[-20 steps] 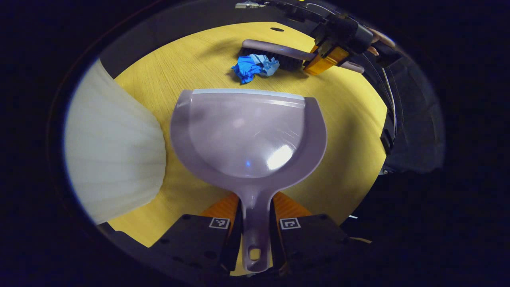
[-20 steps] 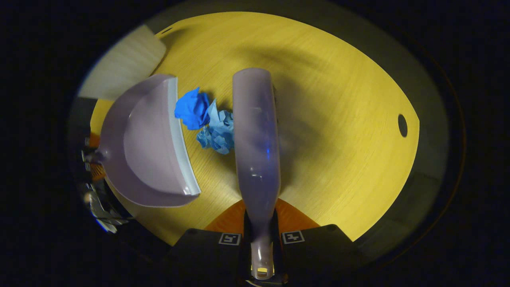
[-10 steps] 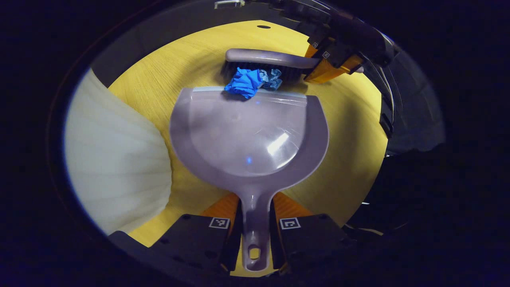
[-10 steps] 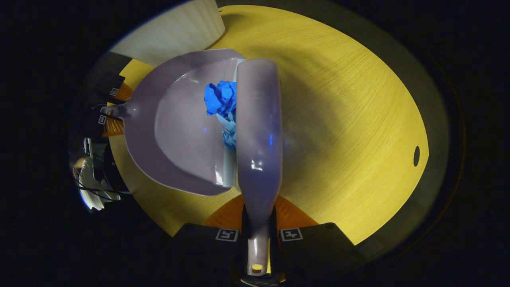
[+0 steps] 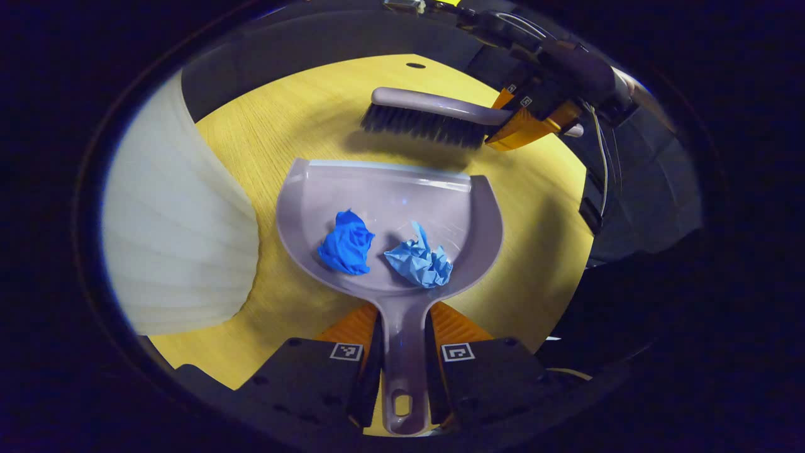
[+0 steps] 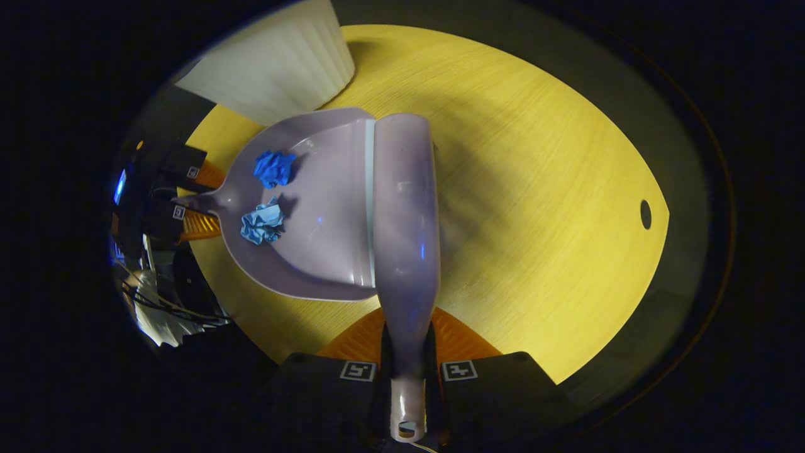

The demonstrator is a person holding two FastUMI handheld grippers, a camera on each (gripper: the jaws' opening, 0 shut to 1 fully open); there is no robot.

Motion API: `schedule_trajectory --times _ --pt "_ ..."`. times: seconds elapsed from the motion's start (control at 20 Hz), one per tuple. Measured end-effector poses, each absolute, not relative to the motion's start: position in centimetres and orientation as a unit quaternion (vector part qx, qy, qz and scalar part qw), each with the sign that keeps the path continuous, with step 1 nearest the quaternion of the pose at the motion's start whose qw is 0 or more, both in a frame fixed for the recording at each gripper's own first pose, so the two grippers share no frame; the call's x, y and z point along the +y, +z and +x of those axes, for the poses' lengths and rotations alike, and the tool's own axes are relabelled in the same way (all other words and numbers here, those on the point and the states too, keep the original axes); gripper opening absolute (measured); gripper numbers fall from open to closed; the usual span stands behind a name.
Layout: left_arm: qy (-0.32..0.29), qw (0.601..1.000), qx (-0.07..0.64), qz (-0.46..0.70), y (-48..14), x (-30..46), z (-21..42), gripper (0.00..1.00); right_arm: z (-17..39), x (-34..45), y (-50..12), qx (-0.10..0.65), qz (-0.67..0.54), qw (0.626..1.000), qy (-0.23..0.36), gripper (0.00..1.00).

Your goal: Pick up the small broom and dustpan from the desktop, sweep the trash into the dustpan with the broom, and then empty the trash into the garbage bin.

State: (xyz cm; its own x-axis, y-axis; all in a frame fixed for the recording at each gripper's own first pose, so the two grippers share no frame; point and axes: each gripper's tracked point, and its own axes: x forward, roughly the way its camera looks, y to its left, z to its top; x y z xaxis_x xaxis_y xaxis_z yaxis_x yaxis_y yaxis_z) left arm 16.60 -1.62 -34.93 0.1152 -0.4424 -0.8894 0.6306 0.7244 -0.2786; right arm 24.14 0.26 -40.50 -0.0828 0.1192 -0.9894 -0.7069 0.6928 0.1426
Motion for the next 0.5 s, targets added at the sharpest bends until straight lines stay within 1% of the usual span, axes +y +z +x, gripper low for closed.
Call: schedule_trajectory --times 0.1,0.2,0.5 --pt "-0.361 0.750 0.551 0.067 -34.9 -1.3 16.0 0.29 25.2 -0.8 -39.5 0.660 -0.199 0.656 0.308 0.24" --pt "-0.354 0.768 0.531 0.055 -34.3 -1.3 16.5 0.29 26.0 -2.1 -39.2 0.660 -0.184 0.667 0.293 0.24" --pt "-0.315 0.803 0.505 0.022 -31.4 -1.4 17.6 0.29 24.6 -3.2 -41.1 0.667 -0.137 0.687 0.255 0.24"
